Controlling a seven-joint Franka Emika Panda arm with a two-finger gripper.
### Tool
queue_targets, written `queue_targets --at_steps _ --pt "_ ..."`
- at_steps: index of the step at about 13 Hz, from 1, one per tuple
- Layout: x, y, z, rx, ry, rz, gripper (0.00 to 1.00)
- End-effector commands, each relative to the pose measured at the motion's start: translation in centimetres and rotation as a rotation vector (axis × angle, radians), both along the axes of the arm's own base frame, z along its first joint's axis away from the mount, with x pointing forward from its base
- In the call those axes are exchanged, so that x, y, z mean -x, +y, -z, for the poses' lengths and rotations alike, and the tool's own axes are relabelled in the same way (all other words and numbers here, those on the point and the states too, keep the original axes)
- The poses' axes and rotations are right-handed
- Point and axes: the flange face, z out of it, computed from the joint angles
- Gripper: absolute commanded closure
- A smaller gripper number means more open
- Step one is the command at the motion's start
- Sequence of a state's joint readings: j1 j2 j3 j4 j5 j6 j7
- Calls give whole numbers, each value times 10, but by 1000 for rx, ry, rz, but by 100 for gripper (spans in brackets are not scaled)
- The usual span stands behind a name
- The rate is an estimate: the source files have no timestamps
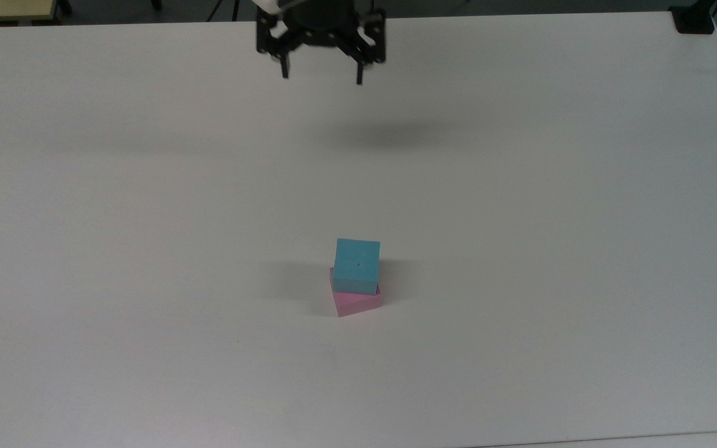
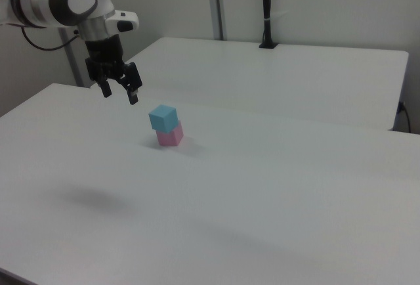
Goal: Put blue cube on pink cube
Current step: 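Open the gripper and raise it away from the stack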
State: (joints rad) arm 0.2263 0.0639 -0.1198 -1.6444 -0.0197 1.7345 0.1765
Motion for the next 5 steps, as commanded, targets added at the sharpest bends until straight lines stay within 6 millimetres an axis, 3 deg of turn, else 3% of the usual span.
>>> queue_targets --at_steps 1,5 --pt "30 -30 -9 3 29 -1 0" --pt "30 -34 -12 -1 27 -3 0"
